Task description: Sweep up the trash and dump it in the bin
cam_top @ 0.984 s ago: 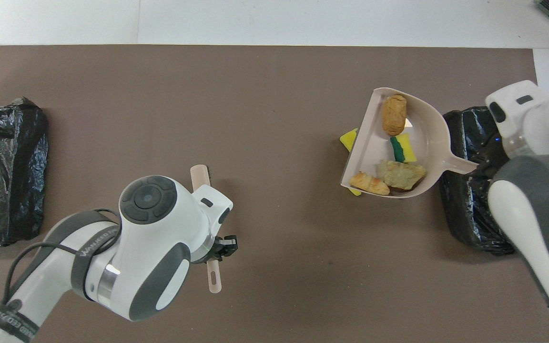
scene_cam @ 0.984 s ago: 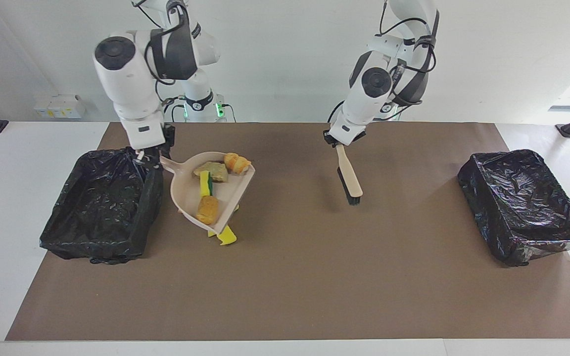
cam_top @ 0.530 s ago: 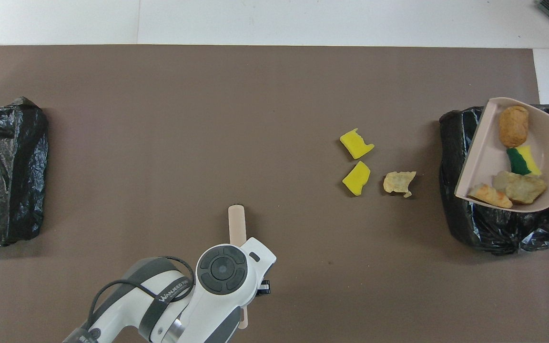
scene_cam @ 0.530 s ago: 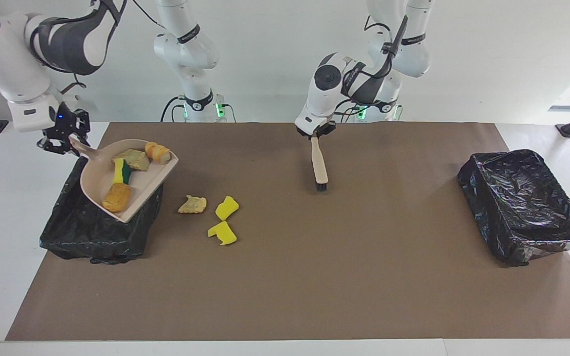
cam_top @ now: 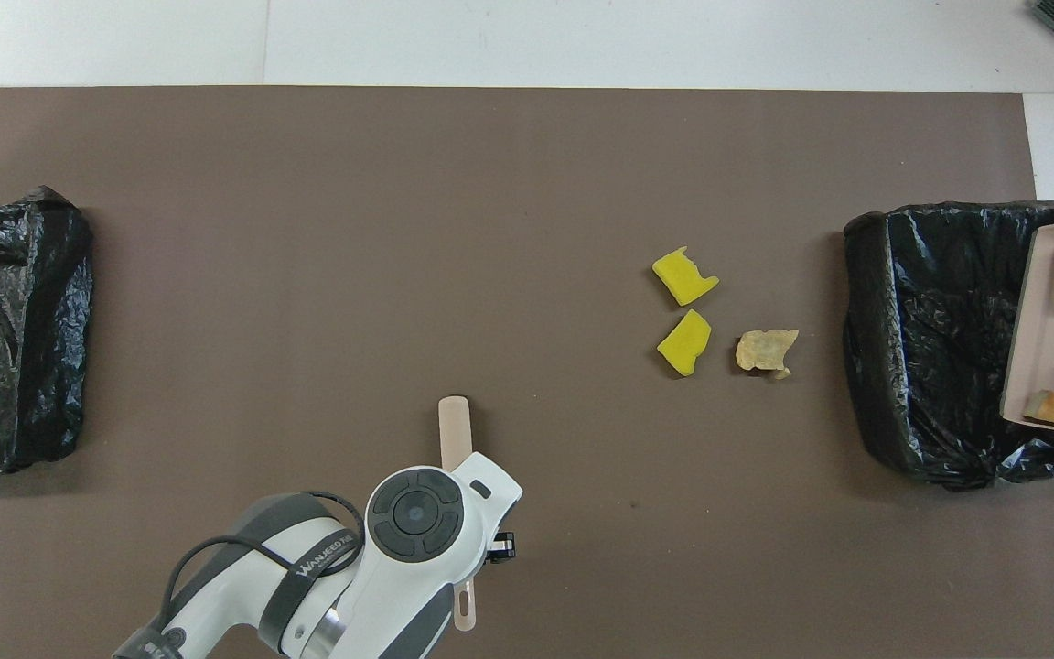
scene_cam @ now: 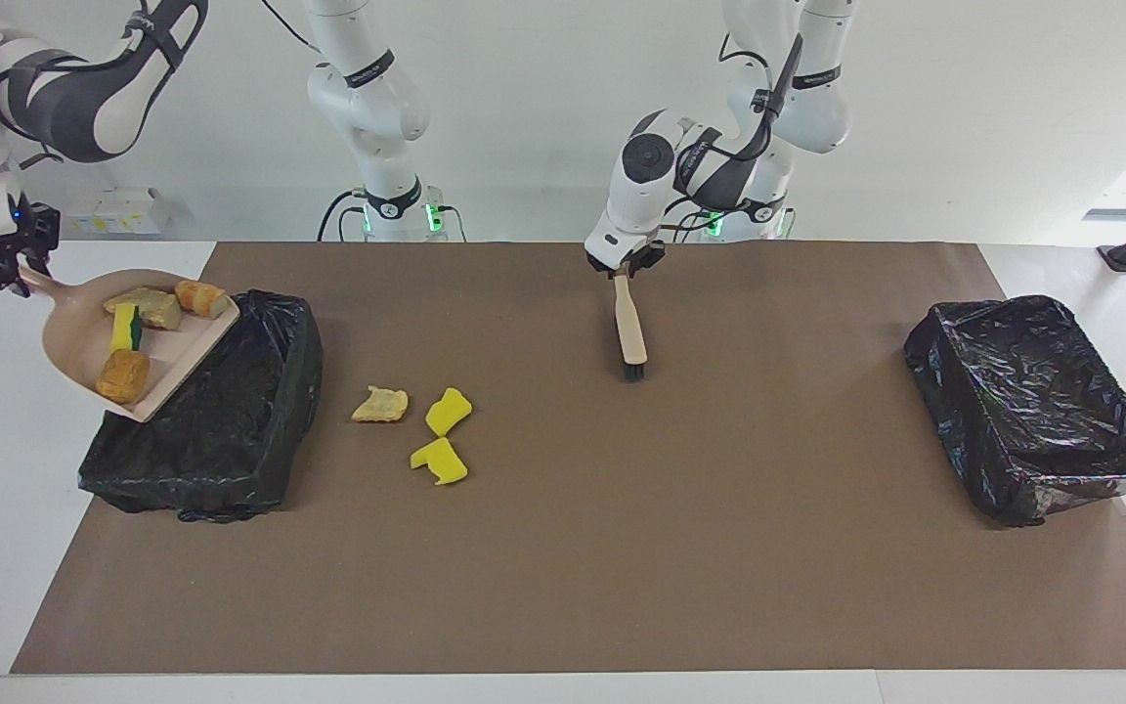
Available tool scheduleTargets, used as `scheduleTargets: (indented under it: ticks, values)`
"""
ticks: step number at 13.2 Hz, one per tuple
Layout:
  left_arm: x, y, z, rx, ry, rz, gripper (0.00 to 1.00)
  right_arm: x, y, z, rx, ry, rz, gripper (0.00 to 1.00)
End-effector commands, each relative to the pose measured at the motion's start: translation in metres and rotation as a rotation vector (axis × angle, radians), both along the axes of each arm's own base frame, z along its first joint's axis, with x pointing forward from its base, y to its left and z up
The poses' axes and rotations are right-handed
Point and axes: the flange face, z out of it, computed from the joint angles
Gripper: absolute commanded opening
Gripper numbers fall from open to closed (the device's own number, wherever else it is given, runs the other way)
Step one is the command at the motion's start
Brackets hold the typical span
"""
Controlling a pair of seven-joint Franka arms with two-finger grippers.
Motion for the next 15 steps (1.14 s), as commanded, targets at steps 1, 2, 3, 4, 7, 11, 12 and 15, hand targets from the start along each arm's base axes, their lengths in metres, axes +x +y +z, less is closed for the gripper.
scheduleTargets:
  ticks: [1, 2, 3, 4, 7, 11, 12, 15]
  values:
    - [0.026, 0.021, 0.009, -0.02, -0.011, 0.072, 1.0, 0.008, 0.003, -0.019, -0.116, 0.055, 0.116, 0.0]
    - [0.038, 0.028, 0.013, -0.026, -0.02, 0.099, 1.0, 0.01, 0.004, -0.023, -0.139, 0.061, 0.138, 0.0]
    - [0.051, 0.039, 0.016, -0.03, -0.029, 0.131, 1.0, 0.013, 0.01, -0.025, -0.146, 0.063, 0.157, 0.0]
    - [0.066, 0.047, 0.019, -0.029, -0.039, 0.154, 1.0, 0.019, 0.021, -0.024, -0.169, 0.074, 0.185, 0.0]
    - [0.118, 0.071, 0.048, -0.048, -0.085, 0.214, 1.0, 0.029, 0.035, -0.024, -0.233, 0.101, 0.238, 0.0]
    - [0.172, 0.103, 0.085, -0.072, -0.146, 0.22, 1.0, 0.04, 0.055, -0.023, -0.32, 0.11, 0.254, 0.0]
    - [0.184, 0.117, 0.091, -0.075, -0.166, 0.211, 1.0, 0.041, 0.058, -0.023, -0.35, 0.109, 0.247, 0.0]
    - [0.214, 0.169, 0.127, -0.107, -0.196, 0.126, 1.0, 0.048, 0.076, -0.021, -0.403, 0.119, 0.25, 0.0]
